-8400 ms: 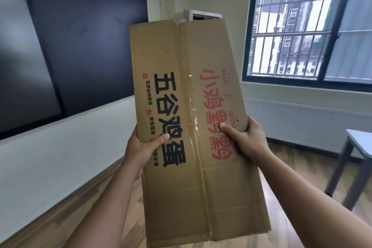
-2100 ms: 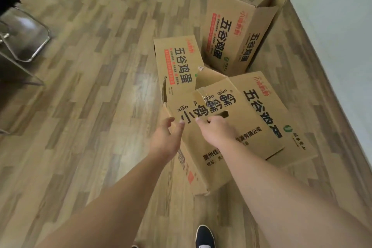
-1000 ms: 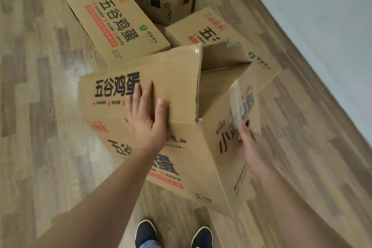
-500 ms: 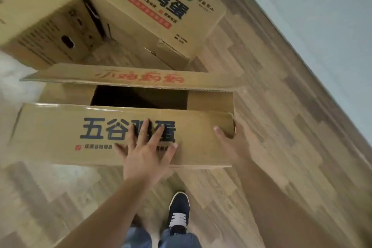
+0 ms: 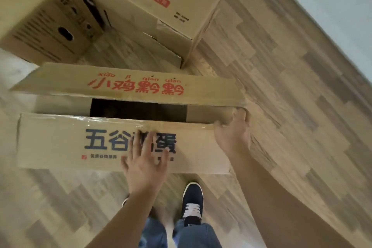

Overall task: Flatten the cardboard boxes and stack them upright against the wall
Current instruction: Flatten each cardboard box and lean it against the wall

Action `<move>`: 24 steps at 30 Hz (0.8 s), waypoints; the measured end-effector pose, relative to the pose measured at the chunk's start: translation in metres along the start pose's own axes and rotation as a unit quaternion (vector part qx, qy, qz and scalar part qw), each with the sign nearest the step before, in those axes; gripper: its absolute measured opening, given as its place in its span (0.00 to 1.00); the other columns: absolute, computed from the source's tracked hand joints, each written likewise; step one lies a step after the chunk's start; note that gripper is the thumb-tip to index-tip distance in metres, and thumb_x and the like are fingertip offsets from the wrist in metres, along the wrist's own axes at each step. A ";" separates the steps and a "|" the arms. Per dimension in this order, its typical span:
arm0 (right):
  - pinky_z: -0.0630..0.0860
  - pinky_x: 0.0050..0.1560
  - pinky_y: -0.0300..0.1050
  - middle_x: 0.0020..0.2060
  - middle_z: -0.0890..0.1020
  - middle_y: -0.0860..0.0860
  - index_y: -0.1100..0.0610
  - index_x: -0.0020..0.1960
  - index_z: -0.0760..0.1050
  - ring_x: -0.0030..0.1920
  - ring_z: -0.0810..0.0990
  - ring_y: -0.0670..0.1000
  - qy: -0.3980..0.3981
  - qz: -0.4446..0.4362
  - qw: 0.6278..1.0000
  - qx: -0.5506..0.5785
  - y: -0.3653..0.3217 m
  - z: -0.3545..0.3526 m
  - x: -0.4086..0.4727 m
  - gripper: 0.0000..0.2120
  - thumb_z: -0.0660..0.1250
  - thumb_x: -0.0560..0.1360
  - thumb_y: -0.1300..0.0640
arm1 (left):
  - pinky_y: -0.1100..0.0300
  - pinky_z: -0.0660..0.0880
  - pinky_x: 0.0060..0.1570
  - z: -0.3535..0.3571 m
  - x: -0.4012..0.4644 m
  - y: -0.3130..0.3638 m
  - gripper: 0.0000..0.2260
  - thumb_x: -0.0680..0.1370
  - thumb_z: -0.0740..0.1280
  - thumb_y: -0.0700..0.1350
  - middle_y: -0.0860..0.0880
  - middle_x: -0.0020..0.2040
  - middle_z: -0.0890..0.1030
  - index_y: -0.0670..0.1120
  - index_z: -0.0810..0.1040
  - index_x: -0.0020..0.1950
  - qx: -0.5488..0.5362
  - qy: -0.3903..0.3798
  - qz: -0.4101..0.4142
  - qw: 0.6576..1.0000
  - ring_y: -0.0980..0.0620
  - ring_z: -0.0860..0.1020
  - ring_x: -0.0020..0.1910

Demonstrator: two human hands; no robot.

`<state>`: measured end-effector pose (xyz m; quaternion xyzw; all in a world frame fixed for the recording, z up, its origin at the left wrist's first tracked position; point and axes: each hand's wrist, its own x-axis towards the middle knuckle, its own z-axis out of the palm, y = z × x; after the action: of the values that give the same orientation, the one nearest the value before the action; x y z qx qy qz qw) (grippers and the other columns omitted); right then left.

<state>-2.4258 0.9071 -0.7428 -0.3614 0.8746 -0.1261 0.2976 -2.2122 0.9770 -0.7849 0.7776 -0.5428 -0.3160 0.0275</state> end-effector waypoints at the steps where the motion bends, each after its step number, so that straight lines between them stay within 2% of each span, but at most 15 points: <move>1: 0.69 0.68 0.58 0.69 0.72 0.59 0.59 0.70 0.71 0.69 0.72 0.65 0.036 -0.040 0.998 -0.014 -0.014 -0.006 0.000 0.25 0.73 0.75 0.57 | 0.34 0.53 0.79 -0.002 -0.003 -0.001 0.33 0.79 0.63 0.65 0.48 0.86 0.53 0.58 0.61 0.83 -0.036 0.029 -0.041 0.998 0.42 0.50 0.84; 4: 0.70 0.57 0.56 0.56 0.77 0.61 0.60 0.56 0.75 0.57 0.75 0.64 0.135 -0.194 0.969 -0.076 -0.075 -0.010 0.002 0.15 0.73 0.74 0.54 | 0.34 0.53 0.79 -0.018 0.007 -0.005 0.39 0.77 0.67 0.66 0.46 0.86 0.47 0.60 0.54 0.84 -0.149 0.063 -0.215 0.963 0.40 0.48 0.84; 6: 0.72 0.54 0.53 0.54 0.79 0.58 0.57 0.56 0.77 0.56 0.77 0.60 0.127 -0.293 0.938 -0.132 -0.111 -0.009 0.005 0.15 0.72 0.77 0.46 | 0.34 0.59 0.77 -0.021 0.015 -0.002 0.43 0.75 0.71 0.65 0.45 0.86 0.42 0.64 0.49 0.84 -0.218 0.054 -0.305 0.925 0.37 0.49 0.84; 8: 0.72 0.65 0.57 0.65 0.77 0.56 0.51 0.64 0.77 0.66 0.75 0.60 0.019 -0.348 0.916 -0.200 -0.148 0.012 0.014 0.20 0.69 0.79 0.39 | 0.37 0.67 0.74 -0.020 0.023 -0.003 0.46 0.74 0.74 0.62 0.47 0.85 0.36 0.68 0.47 0.83 -0.297 0.056 -0.347 0.888 0.36 0.49 0.83; 10: 0.61 0.77 0.65 0.80 0.66 0.55 0.44 0.76 0.71 0.80 0.63 0.61 -0.132 -0.341 0.897 -0.249 -0.174 0.041 0.022 0.31 0.68 0.77 0.33 | 0.43 0.72 0.69 -0.019 0.026 -0.002 0.49 0.73 0.78 0.57 0.49 0.83 0.30 0.69 0.47 0.83 -0.366 0.064 -0.364 0.854 0.35 0.52 0.83; 11: 0.55 0.80 0.69 0.84 0.60 0.55 0.41 0.80 0.65 0.83 0.57 0.62 -0.193 -0.332 0.882 -0.272 -0.183 0.059 0.025 0.37 0.68 0.75 0.30 | 0.43 0.72 0.69 -0.017 0.027 -0.005 0.51 0.72 0.80 0.56 0.48 0.83 0.31 0.70 0.46 0.82 -0.398 0.069 -0.375 0.834 0.35 0.56 0.82; 13: 0.47 0.80 0.73 0.86 0.52 0.54 0.40 0.85 0.55 0.85 0.48 0.62 -0.266 -0.311 0.860 -0.304 -0.187 0.086 0.032 0.49 0.69 0.71 0.25 | 0.38 0.71 0.70 -0.013 0.028 -0.009 0.57 0.68 0.82 0.54 0.43 0.85 0.42 0.72 0.44 0.81 -0.449 0.076 -0.393 0.799 0.34 0.64 0.78; 15: 0.43 0.79 0.74 0.86 0.47 0.54 0.41 0.86 0.47 0.85 0.44 0.63 -0.276 -0.294 0.858 -0.318 -0.185 0.108 0.042 0.60 0.71 0.65 0.22 | 0.34 0.71 0.69 -0.008 0.030 -0.012 0.59 0.66 0.84 0.54 0.42 0.81 0.55 0.75 0.42 0.79 -0.468 0.093 -0.390 0.788 0.35 0.69 0.74; 17: 0.43 0.79 0.75 0.86 0.50 0.55 0.43 0.86 0.42 0.85 0.46 0.63 -0.244 -0.294 0.863 -0.330 -0.185 0.119 0.050 0.67 0.73 0.60 0.20 | 0.36 0.72 0.69 -0.007 0.034 -0.011 0.60 0.65 0.84 0.53 0.43 0.79 0.58 0.77 0.42 0.78 -0.486 0.111 -0.380 0.779 0.37 0.70 0.72; 20: 0.55 0.79 0.70 0.82 0.62 0.59 0.46 0.86 0.47 0.81 0.58 0.65 -0.196 -0.308 0.864 -0.346 -0.189 0.127 0.046 0.68 0.73 0.58 0.19 | 0.37 0.73 0.69 -0.007 0.037 -0.014 0.59 0.66 0.84 0.52 0.45 0.78 0.58 0.80 0.42 0.76 -0.491 0.118 -0.368 0.780 0.40 0.73 0.67; 22: 0.63 0.77 0.66 0.79 0.65 0.61 0.48 0.86 0.51 0.79 0.62 0.65 -0.180 -0.300 0.872 -0.341 -0.185 0.124 0.040 0.67 0.73 0.59 0.20 | 0.37 0.74 0.68 -0.009 0.031 -0.020 0.59 0.65 0.85 0.52 0.47 0.75 0.60 0.80 0.44 0.76 -0.493 0.120 -0.352 0.786 0.44 0.73 0.66; 24: 0.66 0.74 0.66 0.77 0.66 0.62 0.49 0.85 0.53 0.78 0.64 0.66 -0.167 -0.276 0.888 -0.329 -0.177 0.111 0.038 0.66 0.73 0.59 0.19 | 0.38 0.75 0.67 -0.017 0.027 -0.030 0.58 0.64 0.85 0.52 0.48 0.73 0.62 0.80 0.47 0.76 -0.478 0.110 -0.327 0.808 0.45 0.74 0.66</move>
<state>-2.2802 0.7547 -0.7700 -0.6808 0.6686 0.1541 0.2564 -2.1733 0.9610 -0.7955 0.8273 -0.0306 -0.4378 0.3507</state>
